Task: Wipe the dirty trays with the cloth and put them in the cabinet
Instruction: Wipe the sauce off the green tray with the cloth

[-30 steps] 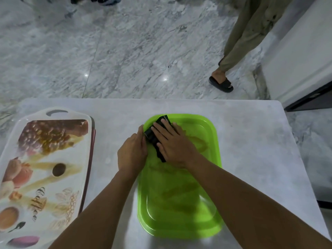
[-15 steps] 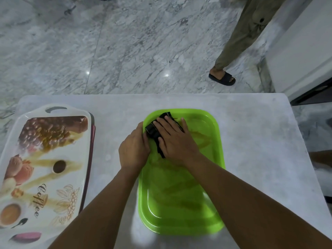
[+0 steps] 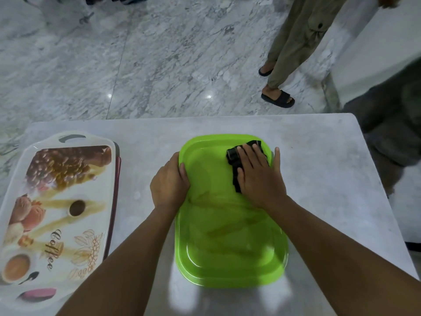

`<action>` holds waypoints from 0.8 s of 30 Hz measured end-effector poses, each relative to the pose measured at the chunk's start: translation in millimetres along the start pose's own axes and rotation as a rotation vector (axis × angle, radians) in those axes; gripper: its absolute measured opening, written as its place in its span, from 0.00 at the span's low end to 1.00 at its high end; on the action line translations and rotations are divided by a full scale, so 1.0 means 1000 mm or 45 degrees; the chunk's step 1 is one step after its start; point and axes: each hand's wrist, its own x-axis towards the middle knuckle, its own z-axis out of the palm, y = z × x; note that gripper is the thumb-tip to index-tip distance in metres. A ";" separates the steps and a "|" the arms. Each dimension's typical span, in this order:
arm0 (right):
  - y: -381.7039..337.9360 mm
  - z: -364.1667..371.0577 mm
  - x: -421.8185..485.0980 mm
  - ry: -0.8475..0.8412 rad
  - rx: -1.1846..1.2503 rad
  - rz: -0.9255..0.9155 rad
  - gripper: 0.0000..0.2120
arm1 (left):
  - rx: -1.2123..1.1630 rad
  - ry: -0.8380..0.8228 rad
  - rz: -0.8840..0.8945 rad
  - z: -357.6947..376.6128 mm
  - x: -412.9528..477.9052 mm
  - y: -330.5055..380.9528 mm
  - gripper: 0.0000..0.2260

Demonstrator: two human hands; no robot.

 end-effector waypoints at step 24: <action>-0.081 0.014 -0.020 0.014 0.169 0.039 0.34 | -0.180 -0.008 0.244 -0.001 -0.001 -0.016 0.24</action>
